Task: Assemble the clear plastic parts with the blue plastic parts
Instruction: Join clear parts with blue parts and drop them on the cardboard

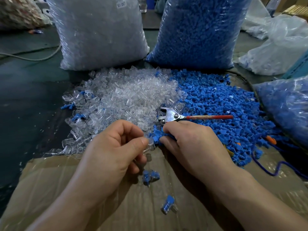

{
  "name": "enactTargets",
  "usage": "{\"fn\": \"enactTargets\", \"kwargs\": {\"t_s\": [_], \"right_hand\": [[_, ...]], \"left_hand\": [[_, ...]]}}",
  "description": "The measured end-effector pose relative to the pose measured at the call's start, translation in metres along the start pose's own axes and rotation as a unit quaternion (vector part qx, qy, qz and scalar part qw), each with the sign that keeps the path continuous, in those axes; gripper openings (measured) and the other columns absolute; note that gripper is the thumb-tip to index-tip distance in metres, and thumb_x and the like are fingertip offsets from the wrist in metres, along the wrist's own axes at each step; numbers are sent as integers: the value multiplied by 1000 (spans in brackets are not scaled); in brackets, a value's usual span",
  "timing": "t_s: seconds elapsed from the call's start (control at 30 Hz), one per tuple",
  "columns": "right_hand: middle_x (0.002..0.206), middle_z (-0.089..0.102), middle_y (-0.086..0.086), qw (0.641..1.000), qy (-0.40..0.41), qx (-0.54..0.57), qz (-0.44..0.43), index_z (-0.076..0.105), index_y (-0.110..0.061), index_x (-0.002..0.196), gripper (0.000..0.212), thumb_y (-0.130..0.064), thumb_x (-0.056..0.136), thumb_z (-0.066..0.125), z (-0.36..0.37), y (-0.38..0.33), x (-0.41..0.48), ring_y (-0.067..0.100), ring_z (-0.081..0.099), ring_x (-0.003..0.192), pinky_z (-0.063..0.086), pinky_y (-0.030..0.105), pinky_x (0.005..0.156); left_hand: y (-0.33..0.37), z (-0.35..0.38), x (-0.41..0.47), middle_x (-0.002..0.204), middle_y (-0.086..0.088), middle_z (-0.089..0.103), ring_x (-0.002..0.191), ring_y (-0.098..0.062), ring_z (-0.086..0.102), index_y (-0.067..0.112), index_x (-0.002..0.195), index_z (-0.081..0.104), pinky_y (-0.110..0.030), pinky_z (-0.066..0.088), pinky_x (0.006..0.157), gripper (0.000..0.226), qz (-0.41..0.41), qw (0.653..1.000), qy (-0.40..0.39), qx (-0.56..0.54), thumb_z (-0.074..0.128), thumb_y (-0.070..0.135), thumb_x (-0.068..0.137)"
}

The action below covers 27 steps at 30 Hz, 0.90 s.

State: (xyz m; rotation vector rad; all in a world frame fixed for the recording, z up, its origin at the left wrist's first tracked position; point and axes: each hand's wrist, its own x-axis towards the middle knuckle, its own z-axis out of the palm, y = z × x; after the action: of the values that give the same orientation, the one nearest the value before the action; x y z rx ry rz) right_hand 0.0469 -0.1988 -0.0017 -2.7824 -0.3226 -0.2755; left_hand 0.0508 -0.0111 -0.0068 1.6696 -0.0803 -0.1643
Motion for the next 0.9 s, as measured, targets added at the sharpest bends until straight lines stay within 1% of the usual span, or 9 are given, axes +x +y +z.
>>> {"fn": "enactTargets", "kwargs": {"t_s": [0.07,0.17,0.23,0.4,0.57,0.67,0.73,0.83,0.9], "right_hand": [[85,58,-10,999,13,38,9,58,-27,94,11,-38,94,56,0,2,0,14,54,79,46,35,71],[82,57,-16,994,32,100,40,60,-30,99,5,-32,94,59,-1,6,-2,4,49,79,39,18,66],[76,57,-17,989,47,130,54,61,-31,100,6,-29,94,60,-2,7,-4,3,50,78,39,14,66],[72,68,-13,956,6,271,108,59,-40,101,11,-31,95,59,-5,4,-6,7,64,59,51,31,57],[72,67,-10,952,34,278,122,60,-34,93,7,-32,89,66,-4,1,-2,10,66,59,56,40,58],[70,68,-6,941,49,306,135,60,-33,89,8,-27,88,66,-7,1,-4,12,67,58,57,40,55],[69,69,2,892,36,424,155,62,-30,89,17,-14,90,62,-11,0,-6,16,67,55,56,39,49],[73,69,10,781,-19,596,183,64,-20,104,24,-1,95,53,-15,-5,-5,27,65,56,52,33,49],[73,68,10,754,-47,628,185,64,-8,103,21,3,96,48,-15,-9,-5,27,64,56,52,30,49]], "left_hand": [[1,0,-1,62,-9,68,49,-16,61,35,85,72,-20,47,43,26,0,1000,-7,-15,70,10,87],[1,1,-1,66,-9,69,52,-14,64,32,90,75,-19,49,47,26,-10,999,-17,-36,69,6,87],[0,2,-2,67,-10,70,53,-15,64,28,90,76,-20,49,48,24,-19,998,-15,-55,69,5,87],[-4,4,-1,65,-9,69,50,-13,62,28,88,76,-18,48,46,21,-10,999,0,-50,71,8,87],[-2,5,-2,64,-8,69,48,-10,62,28,84,74,-16,48,45,23,-5,999,2,-38,70,6,88],[0,5,-3,64,-9,69,47,-13,61,29,83,73,-18,48,45,21,-8,999,1,-35,70,9,88],[0,5,-3,64,-10,69,48,-13,62,27,81,73,-18,48,46,20,-15,999,4,-43,70,9,88],[0,6,-3,65,-10,69,53,-17,65,25,79,70,-22,48,45,20,-14,999,4,-48,68,8,89],[1,7,-3,64,-9,69,55,-21,66,25,77,69,-25,49,44,22,-12,999,5,-44,66,7,90]]}}
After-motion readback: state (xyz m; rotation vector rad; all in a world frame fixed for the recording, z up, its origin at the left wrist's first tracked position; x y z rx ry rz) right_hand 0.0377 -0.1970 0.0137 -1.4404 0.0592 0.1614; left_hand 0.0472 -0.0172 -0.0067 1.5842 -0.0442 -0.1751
